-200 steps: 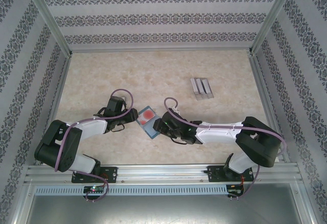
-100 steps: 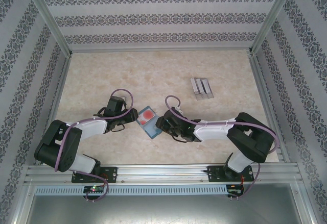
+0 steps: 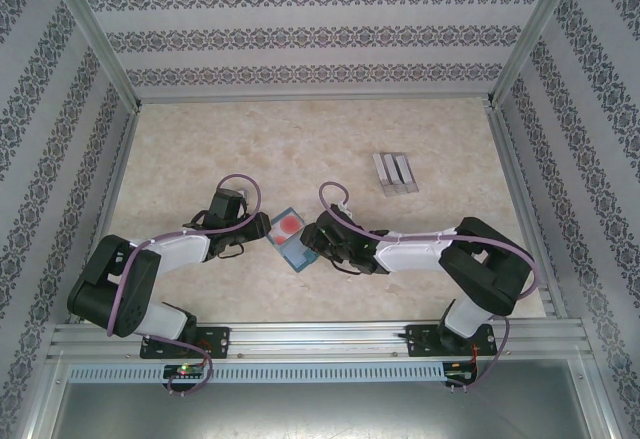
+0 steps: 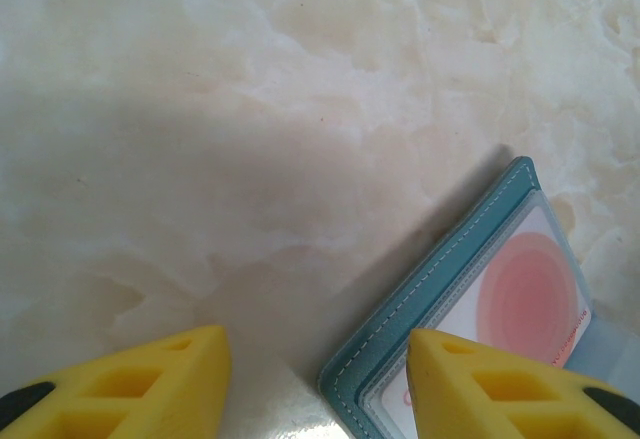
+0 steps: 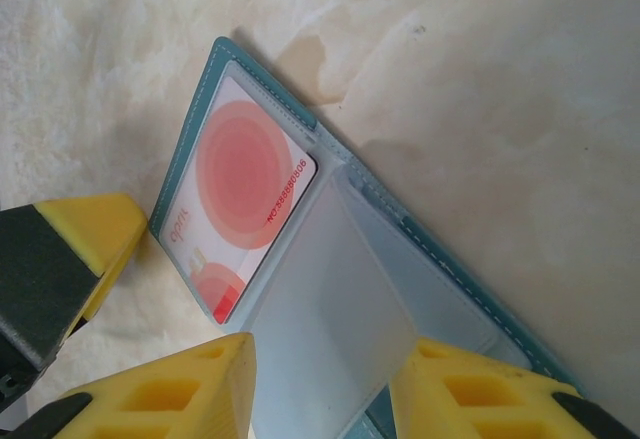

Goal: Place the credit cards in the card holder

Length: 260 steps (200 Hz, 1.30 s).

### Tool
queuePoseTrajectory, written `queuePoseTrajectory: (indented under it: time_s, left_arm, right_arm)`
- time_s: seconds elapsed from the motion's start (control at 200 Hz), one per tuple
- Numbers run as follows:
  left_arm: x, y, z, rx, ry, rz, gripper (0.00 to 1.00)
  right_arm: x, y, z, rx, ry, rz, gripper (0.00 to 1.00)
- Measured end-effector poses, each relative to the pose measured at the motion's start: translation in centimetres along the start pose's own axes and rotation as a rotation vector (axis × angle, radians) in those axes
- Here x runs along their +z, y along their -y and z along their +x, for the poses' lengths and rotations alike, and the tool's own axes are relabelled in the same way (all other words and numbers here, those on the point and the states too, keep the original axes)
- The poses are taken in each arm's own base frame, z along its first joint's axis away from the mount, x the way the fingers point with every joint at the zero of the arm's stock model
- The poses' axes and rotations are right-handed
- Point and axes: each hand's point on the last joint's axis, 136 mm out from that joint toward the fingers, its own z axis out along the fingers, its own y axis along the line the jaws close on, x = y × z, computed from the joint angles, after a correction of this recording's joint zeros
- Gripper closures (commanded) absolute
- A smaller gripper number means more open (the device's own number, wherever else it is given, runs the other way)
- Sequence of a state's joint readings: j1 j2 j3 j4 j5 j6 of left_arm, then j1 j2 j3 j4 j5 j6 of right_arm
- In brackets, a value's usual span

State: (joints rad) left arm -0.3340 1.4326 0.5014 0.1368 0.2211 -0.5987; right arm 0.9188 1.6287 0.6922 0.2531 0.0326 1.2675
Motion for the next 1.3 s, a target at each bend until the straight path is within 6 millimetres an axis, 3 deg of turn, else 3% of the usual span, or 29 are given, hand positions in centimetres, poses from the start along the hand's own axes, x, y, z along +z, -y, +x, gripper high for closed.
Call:
queuePoseTrajectory:
  time_s: [0.195,0.41,0.535,0.699,0.834,0.979,1.124,1.214,1.299]
  left_arm:
    - [0.0,0.0,0.0,0.000,-0.001,0.000,0.48]
    - [-0.5,-0.7,-0.7,-0.009,0.042,-0.046,0.35]
    - [-1.0,-1.7,-0.8,-0.026,0.065,-0.073,0.33]
    - [-1.1,-2.0,-0.9,-0.062,0.066,-0.049,0.29]
    - [-1.2,-1.8,-1.1,-0.101,0.048,-0.001,0.27]
    - [-1.3,-1.0,-0.9,-0.106,0.012,0.051,0.32]
    - [-1.4,0.0,-0.7,-0.086,-0.017,0.100,0.32]
    - [-1.5,0.4,-0.7,-0.068,-0.029,0.116,0.32]
    - [-1.3,0.8,-0.9,-0.047,-0.038,0.131,0.32]
  right_arm:
    - [0.9,-0.6,-0.1,-0.016,0.000,-0.019,0.60]
    - [2.0,-4.7,-1.9,-0.047,0.027,-0.100,0.61]
    - [3.4,-6.1,-3.3,-0.060,0.039,-0.125,0.61]
    - [6.0,-5.6,-4.0,-0.049,0.017,-0.108,0.60]
    - [6.4,-4.8,-4.4,-0.036,-0.008,-0.101,0.57]
    - [4.9,-5.6,-5.3,-0.100,-0.009,-0.135,0.53]
    - [0.5,-7.5,-5.3,-0.242,-0.001,-0.167,0.54]
    - [-1.8,-8.0,-4.0,-0.366,0.005,-0.139,0.54]
    - [-2.6,-7.0,-1.3,-0.481,-0.043,-0.075,0.54]
